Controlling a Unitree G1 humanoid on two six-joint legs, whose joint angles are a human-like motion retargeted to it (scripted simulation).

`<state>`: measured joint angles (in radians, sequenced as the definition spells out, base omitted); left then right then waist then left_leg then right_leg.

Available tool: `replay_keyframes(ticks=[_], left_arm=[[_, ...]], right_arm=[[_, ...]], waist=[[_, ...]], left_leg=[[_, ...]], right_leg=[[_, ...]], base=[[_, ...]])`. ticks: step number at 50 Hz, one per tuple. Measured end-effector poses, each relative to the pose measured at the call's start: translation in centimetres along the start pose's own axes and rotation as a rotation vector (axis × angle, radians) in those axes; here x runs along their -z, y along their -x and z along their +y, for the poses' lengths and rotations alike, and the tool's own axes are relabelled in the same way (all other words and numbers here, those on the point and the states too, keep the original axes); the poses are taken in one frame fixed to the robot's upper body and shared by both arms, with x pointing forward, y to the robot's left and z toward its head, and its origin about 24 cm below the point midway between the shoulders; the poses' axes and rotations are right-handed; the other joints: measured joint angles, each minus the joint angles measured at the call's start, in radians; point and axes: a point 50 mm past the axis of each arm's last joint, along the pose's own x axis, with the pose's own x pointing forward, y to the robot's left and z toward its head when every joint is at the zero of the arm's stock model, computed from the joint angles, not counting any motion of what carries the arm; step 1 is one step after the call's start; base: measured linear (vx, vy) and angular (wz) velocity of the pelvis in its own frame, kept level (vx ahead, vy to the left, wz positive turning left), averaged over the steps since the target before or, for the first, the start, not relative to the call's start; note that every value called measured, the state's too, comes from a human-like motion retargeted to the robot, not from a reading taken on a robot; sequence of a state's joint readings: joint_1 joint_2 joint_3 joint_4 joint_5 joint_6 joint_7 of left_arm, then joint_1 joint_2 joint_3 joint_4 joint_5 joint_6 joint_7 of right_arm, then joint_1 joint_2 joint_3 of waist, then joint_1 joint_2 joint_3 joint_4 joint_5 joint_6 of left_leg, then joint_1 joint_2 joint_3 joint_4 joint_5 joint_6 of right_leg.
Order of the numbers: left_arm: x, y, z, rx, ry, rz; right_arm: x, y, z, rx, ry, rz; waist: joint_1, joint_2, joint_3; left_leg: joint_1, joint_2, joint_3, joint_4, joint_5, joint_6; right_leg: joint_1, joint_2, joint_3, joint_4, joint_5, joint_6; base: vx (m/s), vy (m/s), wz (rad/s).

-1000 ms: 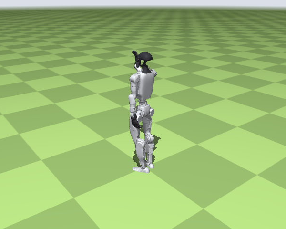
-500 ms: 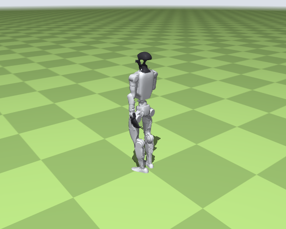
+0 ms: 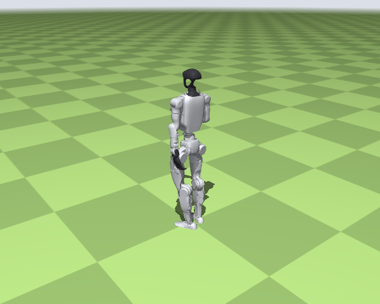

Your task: Upper body actions

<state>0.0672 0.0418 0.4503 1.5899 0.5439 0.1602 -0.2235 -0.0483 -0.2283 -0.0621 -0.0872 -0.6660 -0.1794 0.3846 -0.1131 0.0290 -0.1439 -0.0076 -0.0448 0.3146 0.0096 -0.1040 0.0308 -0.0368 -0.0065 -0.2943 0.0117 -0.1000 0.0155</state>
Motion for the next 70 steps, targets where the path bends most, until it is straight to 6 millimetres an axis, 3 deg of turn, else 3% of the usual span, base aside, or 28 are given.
replay_keyframes(ticks=[7, 15, 21, 26, 32, 37, 42, 58, 70], left_arm=[[0.1, 0.0, 0.0, -0.002, 0.006, 0.000], [0.4, 0.0, 0.1, -0.003, 0.015, 0.010], [0.5, 0.0, 0.2, -0.008, 0.012, 0.013], [0.3, 0.1, 0.4, -0.015, 0.015, 0.007], [0.0, 0.2, 0.7, -0.024, 0.015, -0.001], [-0.2, 0.2, 0.9, -0.048, 0.034, -0.018], [-0.4, 0.2, 0.8, -0.046, 0.064, -0.032], [0.5, 0.0, 0.3, -0.024, 0.120, -0.022], [0.5, 0.0, 0.5, -0.026, -0.014, 0.001]], right_arm=[[-1.8, -0.2, -1.9, 0.196, 0.032, -0.103], [-6.3, -0.1, -4.5, 0.596, -0.228, -0.466], [-9.5, -0.5, -6.5, 0.766, -0.273, -0.628], [-12.1, -1.4, -7.6, 0.753, -0.220, -0.722], [-13.8, -4.3, -7.5, 0.462, 0.017, -0.640], [-13.8, -5.4, -7.1, 0.404, 0.092, -0.585], [-13.3, -5.0, -7.3, 0.480, 0.053, -0.578], [-10.9, 0.9, -10.5, 1.208, -0.158, -0.645], [-6.8, 5.4, -10.8, 1.860, -0.291, -0.506]], waist=[[0.002, -0.003, -0.002], [0.003, -0.007, -0.008], [0.006, -0.010, -0.013], [0.036, -0.018, -0.016], [0.041, -0.025, -0.017], [0.042, -0.030, -0.015], [0.033, -0.034, -0.007], [-0.048, -0.013, -0.007], [-0.025, 0.004, -0.006]], left_leg=[[0.000, -0.005, -0.016, 0.000, 0.001, 0.002], [0.000, -0.012, -0.045, 0.001, 0.002, 0.003], [0.005, -0.020, -0.070, 0.000, 0.002, 0.007], [0.008, -0.023, -0.075, -0.002, 0.004, 0.009], [0.005, -0.026, -0.098, 0.000, 0.008, 0.010], [0.008, -0.038, -0.124, -0.004, 0.011, 0.020], [0.011, -0.047, -0.149, -0.007, 0.015, 0.025], [0.012, -0.036, -0.140, -0.007, 0.003, 0.015], [0.010, -0.004, -0.026, -0.006, -0.007, 0.000]], right_leg=[[0.007, -0.004, -0.018, -0.002, -0.004, 0.003], [0.018, -0.011, -0.047, -0.004, -0.011, 0.007], [0.025, -0.016, -0.073, -0.004, -0.015, 0.008], [0.031, -0.017, -0.078, -0.005, -0.016, 0.008], [0.039, -0.019, -0.104, -0.006, -0.021, 0.011], [0.048, -0.019, -0.131, -0.008, -0.026, 0.012], [0.058, -0.022, -0.161, -0.010, -0.031, 0.014], [0.037, -0.022, -0.147, -0.007, -0.024, 0.011], [0.001, -0.001, -0.029, -0.001, -0.004, 0.001]], base=[[0.00, 0.00, 0.00], [0.01, 0.00, 0.13], [0.01, 0.01, 0.17], [0.00, 0.00, 0.00], [-0.01, 0.00, 0.23], [0.00, -0.01, 0.31], [0.01, -0.01, 0.32], [0.00, -0.01, -0.08], [-0.01, -0.02, -0.54]])
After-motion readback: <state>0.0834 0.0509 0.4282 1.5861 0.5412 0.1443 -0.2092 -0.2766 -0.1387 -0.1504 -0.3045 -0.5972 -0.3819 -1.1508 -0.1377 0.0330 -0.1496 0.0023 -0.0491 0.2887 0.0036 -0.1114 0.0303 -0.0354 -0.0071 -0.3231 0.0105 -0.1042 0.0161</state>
